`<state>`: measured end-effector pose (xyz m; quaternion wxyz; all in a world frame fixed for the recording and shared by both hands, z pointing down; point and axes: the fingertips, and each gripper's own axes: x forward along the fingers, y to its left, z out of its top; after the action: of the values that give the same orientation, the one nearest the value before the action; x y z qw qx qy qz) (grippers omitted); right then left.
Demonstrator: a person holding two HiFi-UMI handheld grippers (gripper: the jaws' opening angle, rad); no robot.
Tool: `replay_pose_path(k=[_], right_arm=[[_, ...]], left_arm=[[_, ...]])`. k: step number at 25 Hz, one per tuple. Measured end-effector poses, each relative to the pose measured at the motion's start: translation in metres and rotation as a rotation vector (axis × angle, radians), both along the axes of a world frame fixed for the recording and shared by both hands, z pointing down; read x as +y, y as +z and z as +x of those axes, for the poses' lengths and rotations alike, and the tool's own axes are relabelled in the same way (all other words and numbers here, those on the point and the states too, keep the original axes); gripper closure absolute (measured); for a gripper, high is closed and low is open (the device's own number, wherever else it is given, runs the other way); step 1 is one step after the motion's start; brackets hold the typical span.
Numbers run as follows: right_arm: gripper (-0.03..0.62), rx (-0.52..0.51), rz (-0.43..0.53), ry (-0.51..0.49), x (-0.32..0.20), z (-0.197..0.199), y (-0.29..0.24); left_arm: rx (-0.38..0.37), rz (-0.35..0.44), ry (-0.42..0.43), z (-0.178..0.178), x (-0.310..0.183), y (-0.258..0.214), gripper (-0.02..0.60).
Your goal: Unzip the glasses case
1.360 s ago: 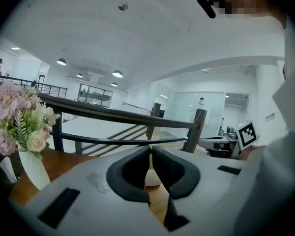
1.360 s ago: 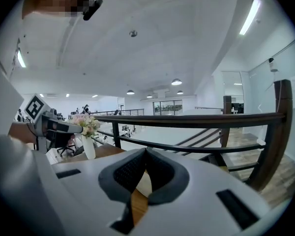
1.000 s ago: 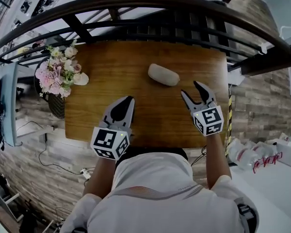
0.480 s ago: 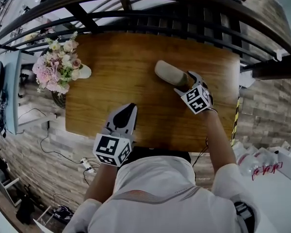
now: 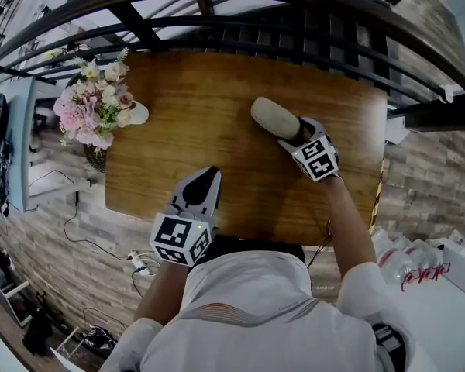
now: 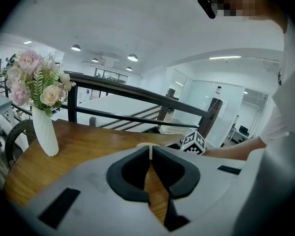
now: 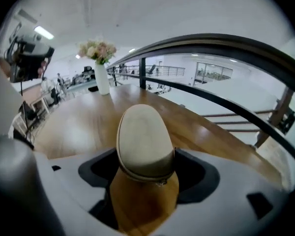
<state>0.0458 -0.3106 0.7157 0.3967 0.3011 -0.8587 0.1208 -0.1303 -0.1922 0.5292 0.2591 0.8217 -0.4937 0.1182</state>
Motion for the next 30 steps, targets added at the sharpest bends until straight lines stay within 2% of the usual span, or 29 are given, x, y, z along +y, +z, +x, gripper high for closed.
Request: replay_pose_path(k=[5,9,18,22,26,28,30], right_arm=[[0.198,-0.229,-0.099,0.190,0.013,0.000,-0.030],[0.198,-0.370,-0.113,0.277,0.027,0.002,-0.066],[0.200,-0.690,-0.046,0.336,0.080,0.007,-0.209],[0.200,-0.755,0.028,0.353,0.102,0.022,-0.266],[0.200,-0.795,0.081,0.354,0.115,0.032,-0.301],[0.200,-0.825,0.077,0.337,0.119,0.029,-0.312],[0.200,-0.887,0.047,0.304,0.124,0.021,-0.322]], left_arm=[[0.012,0.025,0.015,0.002,-0.003,-0.008,0.552],[0.030,0.062,0.034,0.005,-0.006,-0.020,0.552],[0.121,0.186,0.077,0.019,-0.010,-0.077,0.552],[0.141,0.261,0.097,0.032,-0.011,-0.108,0.552],[0.164,0.306,0.125,0.041,-0.007,-0.132,0.552],[0.235,0.308,0.177,0.046,-0.003,-0.141,0.551],[0.346,0.304,0.250,0.051,0.003,-0.149,0.549]])
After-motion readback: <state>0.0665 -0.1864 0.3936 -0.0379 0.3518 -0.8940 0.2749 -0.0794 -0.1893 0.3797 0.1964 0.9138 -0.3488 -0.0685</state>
